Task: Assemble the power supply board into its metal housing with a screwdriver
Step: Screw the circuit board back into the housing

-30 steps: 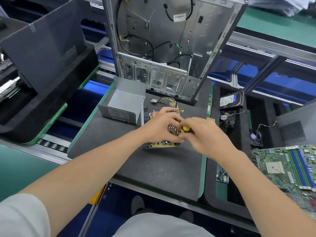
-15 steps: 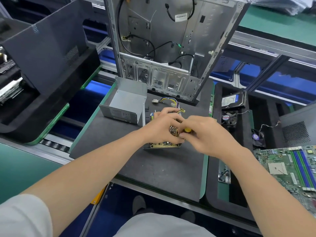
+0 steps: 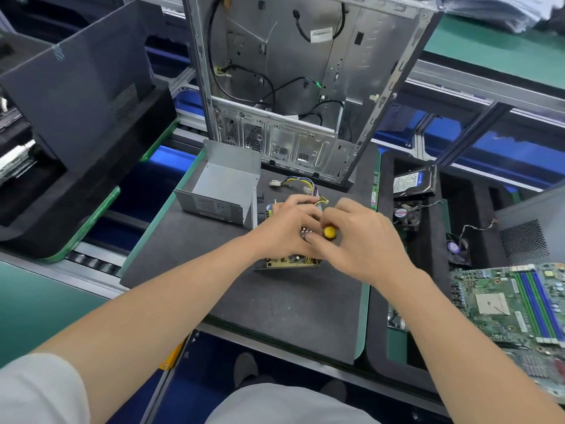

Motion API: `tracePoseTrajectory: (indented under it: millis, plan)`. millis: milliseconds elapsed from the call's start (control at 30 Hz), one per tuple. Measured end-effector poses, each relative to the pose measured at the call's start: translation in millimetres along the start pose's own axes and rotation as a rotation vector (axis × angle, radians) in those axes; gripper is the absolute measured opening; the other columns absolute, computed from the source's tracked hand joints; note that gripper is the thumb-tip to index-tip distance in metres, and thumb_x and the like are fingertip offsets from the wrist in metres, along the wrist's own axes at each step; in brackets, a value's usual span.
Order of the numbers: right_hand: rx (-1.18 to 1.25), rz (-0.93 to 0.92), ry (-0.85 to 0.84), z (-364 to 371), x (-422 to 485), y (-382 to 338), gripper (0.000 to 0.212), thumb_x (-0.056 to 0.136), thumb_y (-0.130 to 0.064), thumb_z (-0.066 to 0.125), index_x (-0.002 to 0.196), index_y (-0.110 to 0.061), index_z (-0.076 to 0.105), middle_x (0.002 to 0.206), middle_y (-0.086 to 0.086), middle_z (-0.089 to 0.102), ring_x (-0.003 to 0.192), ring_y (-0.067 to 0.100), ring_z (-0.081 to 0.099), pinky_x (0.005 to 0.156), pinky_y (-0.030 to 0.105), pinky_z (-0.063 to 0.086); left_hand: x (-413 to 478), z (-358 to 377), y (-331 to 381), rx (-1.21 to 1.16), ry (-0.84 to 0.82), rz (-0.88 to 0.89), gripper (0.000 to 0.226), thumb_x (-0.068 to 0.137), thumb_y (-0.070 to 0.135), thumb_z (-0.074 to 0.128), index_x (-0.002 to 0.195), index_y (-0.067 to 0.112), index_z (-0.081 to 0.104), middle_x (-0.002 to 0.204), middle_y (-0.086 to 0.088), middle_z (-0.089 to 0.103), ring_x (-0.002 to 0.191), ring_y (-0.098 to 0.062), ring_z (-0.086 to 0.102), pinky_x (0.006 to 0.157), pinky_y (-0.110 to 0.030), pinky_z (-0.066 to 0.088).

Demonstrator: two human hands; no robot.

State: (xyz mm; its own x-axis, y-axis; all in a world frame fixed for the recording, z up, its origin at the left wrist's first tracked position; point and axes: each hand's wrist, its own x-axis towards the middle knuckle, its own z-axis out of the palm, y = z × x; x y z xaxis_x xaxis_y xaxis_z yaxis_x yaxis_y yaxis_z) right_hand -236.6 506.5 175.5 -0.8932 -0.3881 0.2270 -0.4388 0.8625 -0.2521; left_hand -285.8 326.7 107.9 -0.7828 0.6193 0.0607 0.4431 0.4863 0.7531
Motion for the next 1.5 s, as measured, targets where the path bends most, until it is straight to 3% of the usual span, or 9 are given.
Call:
tracePoseTrajectory:
  millis: [167,400,600,700,800,900,1000,1233,1500]
  plan:
    - [0.085,-0.090,-0.184,-1.5,-4.7,15.6,0.016,0.090,-0.017,0.077,0.106,-0.019,0.073,0.092,-0.003,0.063,0.087,0.026,0.065,0.075,0.005,0.030,-1.1,-1.0,5.9,0.018,0.030,0.032,0.049,0.072,0.044,0.090,0.066,0.075,0.053,0.119,0.030,0.062,0.145,-0.009,0.028,0.109,-0.051,0.024]
    - [0.172,-0.001,-0.142,3.0,-1.5,13.1,0.020,0.087,-0.018,0.080,0.107,-0.022,0.075,0.086,-0.008,0.055,0.080,0.015,0.051,0.073,0.039,0.050,-1.0,-1.4,5.5,0.014,0.022,0.024,0.048,0.073,0.041,0.089,0.067,0.073,0.054,0.111,0.038,0.056,0.145,-0.009,0.028,0.110,-0.053,0.025]
    - [0.232,-0.055,-0.080,1.1,-7.8,13.2,0.020,0.091,-0.016,0.079,0.110,-0.019,0.074,0.092,-0.008,0.061,0.082,0.006,0.052,0.076,0.029,0.046,1.1,-4.9,-1.4,-0.103,0.008,0.019,0.036,0.077,0.023,0.074,0.089,0.054,0.062,0.129,0.023,0.059,0.144,-0.011,0.031,0.115,-0.053,0.025]
    - [0.340,0.014,0.103,-5.1,-10.9,15.3,0.021,0.091,-0.023,0.079,0.111,-0.023,0.072,0.097,-0.016,0.066,0.084,-0.001,0.058,0.079,0.015,0.045,7.2,-6.6,0.3,-0.291,0.244,-0.146,0.042,0.079,-0.002,0.064,0.107,0.028,0.069,0.127,0.003,0.061,0.126,-0.013,0.054,0.113,-0.044,0.040]
    - [0.482,0.207,0.211,-11.5,-7.1,19.4,0.022,0.095,-0.032,0.073,0.116,-0.031,0.065,0.087,-0.014,0.065,0.082,0.007,0.067,0.076,0.014,0.047,20.6,-5.9,4.6,-0.247,0.368,-0.398,0.026,0.092,0.016,0.069,0.117,0.018,0.066,0.121,0.002,0.065,0.114,-0.010,0.061,0.105,-0.033,0.047]
    - [0.607,0.374,0.275,-14.1,-1.1,29.8,0.020,0.102,-0.030,0.065,0.121,-0.028,0.059,0.087,-0.013,0.067,0.079,0.010,0.073,0.085,0.036,0.058,33.5,-6.0,11.8,-0.053,0.232,-0.516,0.026,0.094,0.041,0.067,0.074,0.024,0.066,0.076,0.008,0.062,0.089,-0.023,0.061,0.083,-0.036,0.047]
    - [0.708,0.476,0.242,-10.7,2.7,43.0,0.015,0.108,-0.028,0.053,0.123,-0.025,0.051,0.089,-0.010,0.070,0.080,0.014,0.078,0.086,0.055,0.059,38.3,-2.9,15.7,0.059,0.275,-0.488,0.046,0.091,0.039,0.069,0.058,0.019,0.045,0.062,0.008,0.044,0.076,-0.023,0.047,0.087,-0.044,0.049]
    - [0.772,0.655,0.045,10.0,5.2,58.1,0.032,0.107,-0.015,0.033,0.110,-0.033,0.059,0.062,0.005,0.066,0.069,0.021,0.076,0.079,0.050,0.059,31.4,10.2,16.1,0.062,0.467,-0.399,0.014,0.083,0.032,0.070,0.074,0.026,0.063,0.082,0.009,0.054,0.091,-0.019,0.052,0.090,-0.041,0.042]
    - [1.122,0.839,-0.174,12.6,11.1,59.9,0.057,0.079,-0.065,0.081,0.086,-0.012,0.063,0.072,0.005,0.042,0.048,0.016,0.031,0.045,0.027,0.029,21.6,27.7,38.7,0.129,0.396,-0.002,0.010,0.085,0.015,0.070,0.092,0.021,0.065,0.077,0.002,0.055,0.075,-0.017,0.049,0.070,-0.035,0.041]
